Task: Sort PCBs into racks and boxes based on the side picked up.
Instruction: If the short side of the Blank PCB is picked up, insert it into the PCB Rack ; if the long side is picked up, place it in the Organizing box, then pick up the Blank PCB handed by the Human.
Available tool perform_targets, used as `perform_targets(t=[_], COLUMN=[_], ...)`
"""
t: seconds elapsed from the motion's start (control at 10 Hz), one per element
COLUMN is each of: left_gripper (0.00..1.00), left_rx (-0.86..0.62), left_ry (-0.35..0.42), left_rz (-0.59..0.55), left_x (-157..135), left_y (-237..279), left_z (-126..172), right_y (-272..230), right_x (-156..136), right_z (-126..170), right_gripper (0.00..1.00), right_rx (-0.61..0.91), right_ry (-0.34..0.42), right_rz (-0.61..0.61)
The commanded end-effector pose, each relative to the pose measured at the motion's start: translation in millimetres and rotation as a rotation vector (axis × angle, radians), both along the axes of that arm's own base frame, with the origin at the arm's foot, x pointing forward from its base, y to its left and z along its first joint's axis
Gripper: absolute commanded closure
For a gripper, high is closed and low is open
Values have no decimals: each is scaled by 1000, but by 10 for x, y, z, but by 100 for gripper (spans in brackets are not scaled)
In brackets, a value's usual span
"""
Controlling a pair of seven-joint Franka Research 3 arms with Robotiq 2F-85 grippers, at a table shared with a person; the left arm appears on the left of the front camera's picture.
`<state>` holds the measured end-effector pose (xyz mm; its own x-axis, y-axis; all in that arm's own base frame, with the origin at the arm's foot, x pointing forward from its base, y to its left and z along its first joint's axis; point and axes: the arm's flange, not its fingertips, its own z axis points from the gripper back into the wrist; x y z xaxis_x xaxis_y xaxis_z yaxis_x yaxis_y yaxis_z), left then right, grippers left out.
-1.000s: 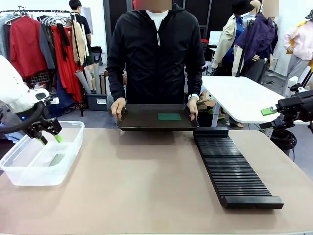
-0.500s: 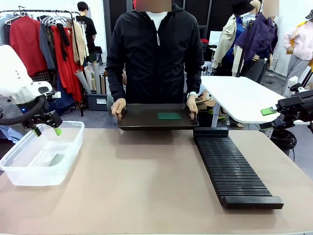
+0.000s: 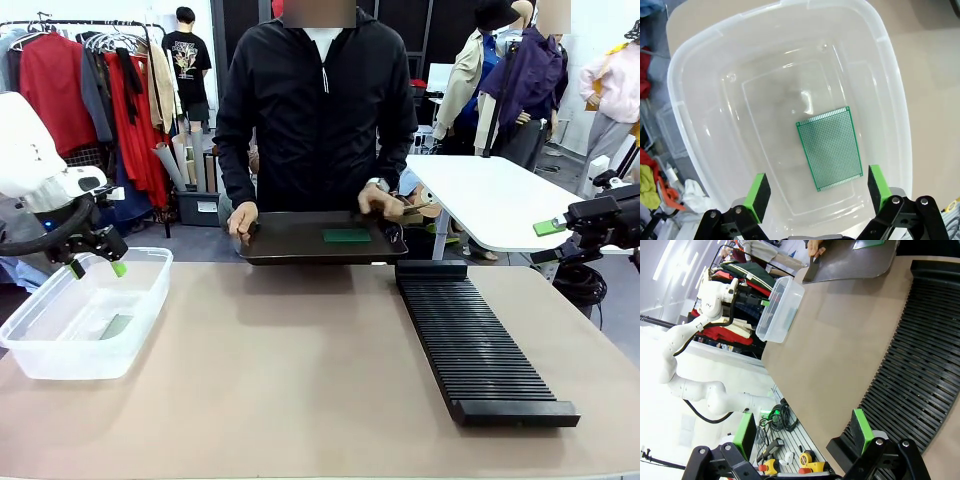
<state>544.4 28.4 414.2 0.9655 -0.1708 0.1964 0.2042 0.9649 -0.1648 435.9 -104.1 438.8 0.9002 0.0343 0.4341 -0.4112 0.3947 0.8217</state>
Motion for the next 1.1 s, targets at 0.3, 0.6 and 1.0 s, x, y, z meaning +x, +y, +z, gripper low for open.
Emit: perform_targets(t=[0.3, 0.6, 1.0], left_gripper=[0, 0, 0], left_rx=[-21, -21, -191], left_ry=[-6, -6, -26], left_rz=[-2, -2, 31], left_x=[2, 2, 110], left_y=[18, 18, -54], left_z=[-7, -7, 122], right_y=[11, 11, 11], right_x=[-14, -14, -14], right_z=[-8, -8, -8], right_gripper=[0, 0, 0], right_rx=[-17, -17, -17], right_ry=[-5, -5, -5], right_rz=[-1, -1, -1])
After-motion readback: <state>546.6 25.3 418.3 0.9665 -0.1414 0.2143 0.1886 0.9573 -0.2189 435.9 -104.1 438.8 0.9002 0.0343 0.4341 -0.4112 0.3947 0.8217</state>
